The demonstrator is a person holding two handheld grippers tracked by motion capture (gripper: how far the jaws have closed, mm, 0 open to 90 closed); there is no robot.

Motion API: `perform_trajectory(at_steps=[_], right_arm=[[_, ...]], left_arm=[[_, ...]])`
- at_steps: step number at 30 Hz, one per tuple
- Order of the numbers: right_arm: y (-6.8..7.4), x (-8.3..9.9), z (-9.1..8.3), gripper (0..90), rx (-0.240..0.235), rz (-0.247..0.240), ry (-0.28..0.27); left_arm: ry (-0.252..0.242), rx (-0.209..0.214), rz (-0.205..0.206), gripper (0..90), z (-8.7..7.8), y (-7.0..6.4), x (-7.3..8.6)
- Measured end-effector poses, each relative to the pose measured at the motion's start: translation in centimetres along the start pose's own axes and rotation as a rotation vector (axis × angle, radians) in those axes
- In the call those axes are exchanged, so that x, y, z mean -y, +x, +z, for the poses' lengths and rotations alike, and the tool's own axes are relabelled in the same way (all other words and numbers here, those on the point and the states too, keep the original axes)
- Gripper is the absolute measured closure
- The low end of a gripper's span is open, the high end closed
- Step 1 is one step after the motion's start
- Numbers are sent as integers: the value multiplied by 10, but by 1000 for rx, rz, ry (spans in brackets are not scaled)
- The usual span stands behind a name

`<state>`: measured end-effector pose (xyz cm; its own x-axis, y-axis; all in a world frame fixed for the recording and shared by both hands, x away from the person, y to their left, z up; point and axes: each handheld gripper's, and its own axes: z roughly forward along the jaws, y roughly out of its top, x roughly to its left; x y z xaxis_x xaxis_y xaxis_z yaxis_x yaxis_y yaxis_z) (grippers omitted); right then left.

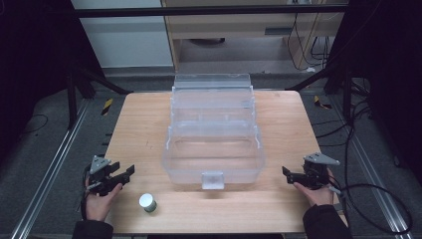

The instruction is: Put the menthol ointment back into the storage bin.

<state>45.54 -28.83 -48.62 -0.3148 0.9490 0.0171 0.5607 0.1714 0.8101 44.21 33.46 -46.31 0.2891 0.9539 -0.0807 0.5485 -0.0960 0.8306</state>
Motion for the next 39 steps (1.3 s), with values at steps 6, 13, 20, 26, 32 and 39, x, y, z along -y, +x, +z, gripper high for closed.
perform_trajectory(at_steps=[6, 13, 20, 26, 32, 39], right_arm=[[6, 6, -3, 106, -22, -13, 13], [5, 3, -5, 112, 2, -19, 10], [4, 4, -4, 115, 18, -39, 38], [4, 5, -3, 106, 27, -62, 37], [1, 6, -3, 107, 30, -72, 27], [2, 6, -2, 116, 35, -100, 25]], left_arm=[[-13, 57, -3, 381, -10, 2, -7], [13, 109, 47, 396, -15, -4, -15], [68, 168, 119, 385, -18, -6, -22], [91, 196, 184, 368, -27, -5, -31], [83, 228, 223, 347, -38, 0, -47], [114, 253, 298, 313, -50, -1, -63]])
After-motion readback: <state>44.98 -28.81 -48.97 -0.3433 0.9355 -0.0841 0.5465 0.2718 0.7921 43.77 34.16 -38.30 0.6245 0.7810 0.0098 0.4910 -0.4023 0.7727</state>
